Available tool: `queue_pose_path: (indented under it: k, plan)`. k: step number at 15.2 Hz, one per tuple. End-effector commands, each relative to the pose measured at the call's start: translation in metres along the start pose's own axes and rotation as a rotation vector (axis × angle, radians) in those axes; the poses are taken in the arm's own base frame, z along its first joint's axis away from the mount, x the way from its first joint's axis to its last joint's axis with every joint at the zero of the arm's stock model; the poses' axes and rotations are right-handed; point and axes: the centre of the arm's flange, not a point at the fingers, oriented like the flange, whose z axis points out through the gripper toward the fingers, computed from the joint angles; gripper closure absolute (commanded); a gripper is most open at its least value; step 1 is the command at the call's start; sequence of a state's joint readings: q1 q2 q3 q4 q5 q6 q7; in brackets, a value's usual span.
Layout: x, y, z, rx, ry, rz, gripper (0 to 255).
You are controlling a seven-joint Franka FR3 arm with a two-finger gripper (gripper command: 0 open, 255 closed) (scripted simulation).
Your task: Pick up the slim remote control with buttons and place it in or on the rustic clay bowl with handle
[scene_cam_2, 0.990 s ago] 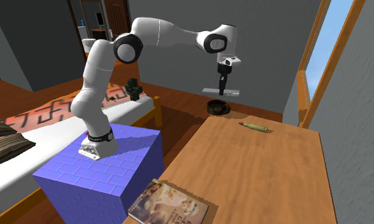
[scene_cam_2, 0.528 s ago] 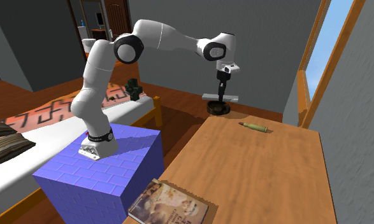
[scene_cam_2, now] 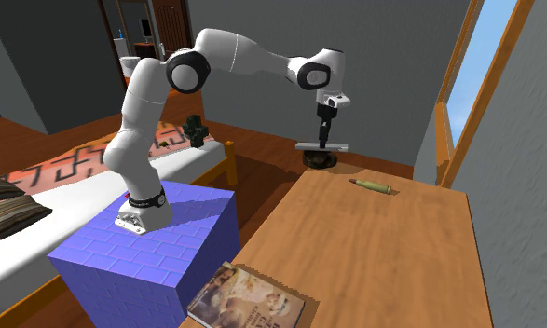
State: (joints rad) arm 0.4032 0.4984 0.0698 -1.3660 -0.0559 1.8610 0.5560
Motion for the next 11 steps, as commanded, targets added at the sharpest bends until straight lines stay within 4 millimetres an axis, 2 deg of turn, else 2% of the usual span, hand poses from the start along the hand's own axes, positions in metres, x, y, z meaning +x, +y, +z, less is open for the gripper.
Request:
queue_pose_path:
  k: [1, 5, 9, 11]
  plan:
    - [0.0, 0.0, 0.0, 0.0, 0.0, 0.0, 0]
    - [0.0, 0.0, 0.0, 0.0, 0.0, 0.0, 0]
    - [0.0, 0.0, -0.05, 0.0, 0.0, 0.0, 0]
    - [0.0, 0.0, -0.05, 0.0, 0.0, 0.0, 0]
